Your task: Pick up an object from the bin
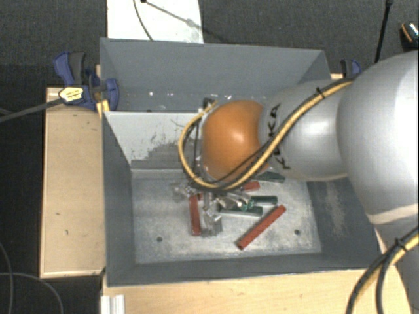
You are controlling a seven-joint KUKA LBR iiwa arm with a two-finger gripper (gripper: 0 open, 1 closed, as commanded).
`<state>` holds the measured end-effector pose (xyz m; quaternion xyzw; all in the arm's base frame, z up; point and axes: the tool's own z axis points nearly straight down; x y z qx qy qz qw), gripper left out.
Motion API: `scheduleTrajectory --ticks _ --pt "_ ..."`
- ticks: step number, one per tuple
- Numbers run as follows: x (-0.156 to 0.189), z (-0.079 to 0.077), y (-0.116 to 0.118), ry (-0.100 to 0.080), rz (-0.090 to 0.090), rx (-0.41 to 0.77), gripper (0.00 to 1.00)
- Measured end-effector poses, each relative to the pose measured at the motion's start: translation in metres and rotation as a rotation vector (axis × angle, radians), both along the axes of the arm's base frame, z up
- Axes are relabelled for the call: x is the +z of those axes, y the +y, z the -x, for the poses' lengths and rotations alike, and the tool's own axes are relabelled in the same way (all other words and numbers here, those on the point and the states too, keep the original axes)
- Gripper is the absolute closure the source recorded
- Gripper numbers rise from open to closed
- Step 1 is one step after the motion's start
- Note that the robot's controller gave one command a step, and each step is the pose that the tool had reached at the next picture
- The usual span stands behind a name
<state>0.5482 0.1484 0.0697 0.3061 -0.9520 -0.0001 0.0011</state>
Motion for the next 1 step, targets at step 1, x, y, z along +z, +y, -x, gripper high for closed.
scheduleTrajectory --ticks 1 --pt "0.0005 -0.0002 0.0002 0.000 -0.001 -0.006 0.00"
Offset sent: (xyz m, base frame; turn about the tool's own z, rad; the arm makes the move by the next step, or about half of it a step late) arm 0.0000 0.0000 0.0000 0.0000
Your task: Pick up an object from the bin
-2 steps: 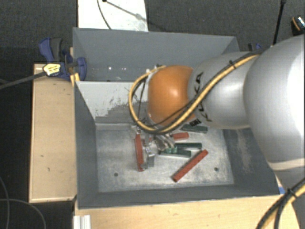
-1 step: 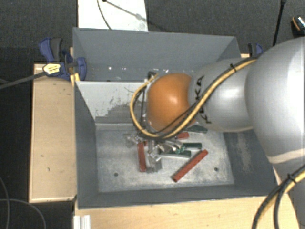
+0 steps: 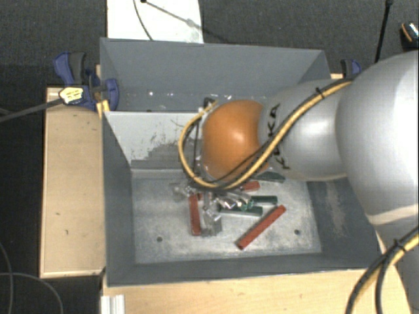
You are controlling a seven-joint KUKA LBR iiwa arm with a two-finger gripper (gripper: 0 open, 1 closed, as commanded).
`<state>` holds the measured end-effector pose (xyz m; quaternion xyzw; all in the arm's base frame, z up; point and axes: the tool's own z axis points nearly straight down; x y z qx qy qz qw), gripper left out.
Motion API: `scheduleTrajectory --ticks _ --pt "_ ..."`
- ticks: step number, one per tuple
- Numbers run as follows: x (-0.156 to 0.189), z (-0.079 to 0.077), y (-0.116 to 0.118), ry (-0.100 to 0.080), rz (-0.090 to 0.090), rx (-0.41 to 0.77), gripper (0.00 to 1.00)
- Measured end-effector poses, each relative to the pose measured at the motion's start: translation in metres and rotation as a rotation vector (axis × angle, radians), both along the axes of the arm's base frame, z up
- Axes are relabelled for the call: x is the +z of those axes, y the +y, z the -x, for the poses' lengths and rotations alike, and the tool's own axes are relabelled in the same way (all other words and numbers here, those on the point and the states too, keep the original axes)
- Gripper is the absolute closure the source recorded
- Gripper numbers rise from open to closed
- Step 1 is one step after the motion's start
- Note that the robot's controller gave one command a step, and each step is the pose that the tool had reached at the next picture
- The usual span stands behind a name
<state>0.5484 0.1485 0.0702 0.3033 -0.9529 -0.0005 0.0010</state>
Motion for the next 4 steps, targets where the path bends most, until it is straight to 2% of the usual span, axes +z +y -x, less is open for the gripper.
scheduleTrajectory --ticks 1,2,3,4 --pt "0.000 0.000 0.000 0.000 0.000 -0.003 1.00" --pt "0.012 -0.001 0.001 -0.007 -0.003 -0.010 1.00" --pt "0.085 -0.003 0.001 -0.012 -0.003 -0.021 1.00" --pt "0.108 -0.004 0.002 -0.008 -0.002 -0.030 1.00"
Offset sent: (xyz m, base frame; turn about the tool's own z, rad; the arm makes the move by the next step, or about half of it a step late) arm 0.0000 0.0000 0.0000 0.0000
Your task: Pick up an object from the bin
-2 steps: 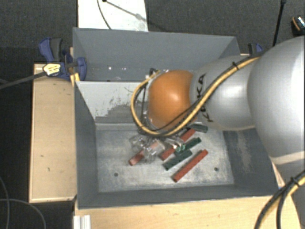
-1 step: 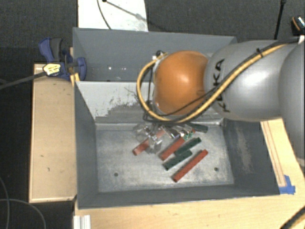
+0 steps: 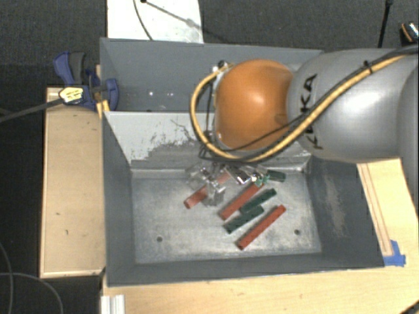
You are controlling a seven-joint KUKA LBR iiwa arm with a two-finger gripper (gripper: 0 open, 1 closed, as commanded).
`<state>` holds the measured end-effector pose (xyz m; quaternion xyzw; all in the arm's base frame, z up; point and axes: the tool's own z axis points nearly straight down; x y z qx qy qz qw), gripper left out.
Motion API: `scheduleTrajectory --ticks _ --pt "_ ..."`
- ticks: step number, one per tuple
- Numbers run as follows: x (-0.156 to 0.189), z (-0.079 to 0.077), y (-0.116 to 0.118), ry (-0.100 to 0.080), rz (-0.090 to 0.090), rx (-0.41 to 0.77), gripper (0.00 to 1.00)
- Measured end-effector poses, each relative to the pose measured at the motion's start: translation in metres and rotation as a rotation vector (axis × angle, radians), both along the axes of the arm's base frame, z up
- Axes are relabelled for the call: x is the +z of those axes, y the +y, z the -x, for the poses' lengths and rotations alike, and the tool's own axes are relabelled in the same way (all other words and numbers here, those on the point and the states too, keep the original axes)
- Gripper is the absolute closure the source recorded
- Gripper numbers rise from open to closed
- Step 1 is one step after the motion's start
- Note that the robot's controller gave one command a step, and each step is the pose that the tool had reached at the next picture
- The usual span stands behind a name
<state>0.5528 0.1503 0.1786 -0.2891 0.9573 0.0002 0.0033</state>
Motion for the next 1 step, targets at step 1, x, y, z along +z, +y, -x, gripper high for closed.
scheduleTrajectory --ticks 1 --pt "0.0122 -0.0011 0.0003 0.000 -0.001 -0.007 1.00"
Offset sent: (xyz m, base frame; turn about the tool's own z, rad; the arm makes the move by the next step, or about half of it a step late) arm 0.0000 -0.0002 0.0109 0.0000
